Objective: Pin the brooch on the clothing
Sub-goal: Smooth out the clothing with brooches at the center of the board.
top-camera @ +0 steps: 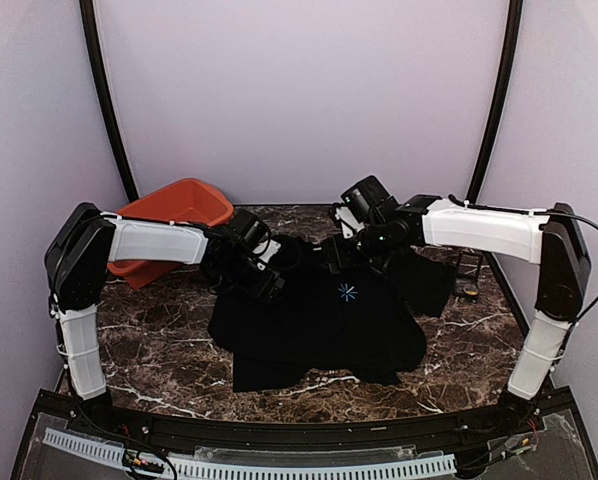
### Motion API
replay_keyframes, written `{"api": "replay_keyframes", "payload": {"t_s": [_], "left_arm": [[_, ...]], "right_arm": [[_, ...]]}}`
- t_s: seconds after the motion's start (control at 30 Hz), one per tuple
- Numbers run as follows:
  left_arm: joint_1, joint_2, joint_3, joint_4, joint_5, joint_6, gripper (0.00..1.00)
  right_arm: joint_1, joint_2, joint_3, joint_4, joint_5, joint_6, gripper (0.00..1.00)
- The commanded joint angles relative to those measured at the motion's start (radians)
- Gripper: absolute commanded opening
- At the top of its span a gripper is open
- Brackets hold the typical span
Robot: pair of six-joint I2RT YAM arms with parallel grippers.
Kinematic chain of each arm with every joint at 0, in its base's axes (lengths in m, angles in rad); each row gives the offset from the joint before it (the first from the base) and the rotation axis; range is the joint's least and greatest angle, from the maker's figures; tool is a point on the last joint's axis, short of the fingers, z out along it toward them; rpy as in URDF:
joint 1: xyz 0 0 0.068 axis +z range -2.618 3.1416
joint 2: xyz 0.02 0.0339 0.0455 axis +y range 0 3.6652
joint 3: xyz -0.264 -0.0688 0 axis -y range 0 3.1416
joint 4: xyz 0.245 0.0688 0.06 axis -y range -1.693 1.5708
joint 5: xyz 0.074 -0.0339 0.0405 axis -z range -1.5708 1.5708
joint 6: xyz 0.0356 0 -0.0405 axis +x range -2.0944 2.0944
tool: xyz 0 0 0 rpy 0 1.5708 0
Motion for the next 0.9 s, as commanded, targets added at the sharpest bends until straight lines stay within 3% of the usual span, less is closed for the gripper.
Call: {"api": "replay_keyframes", "payload": {"t_s": [0.0,0.4,0.87], "left_arm": [[0.008,0.028,0.034,0.027,-0.044,-0.014,0.96],[0.069,0.118,0.112,0.042,0.053,-0.059,0.95],[0.066,0.136,0.075,0.073,0.112,-0.095,0.86]], "right_arm": [[0.076,-0.005,-0.080,0.146,-0.021,0.004,0.66],[0.207,0.236,0.037,0.118,0.119,0.022,0.66],[0.270,0.361,0.121,0.071,0.105,0.105,0.65]]}}
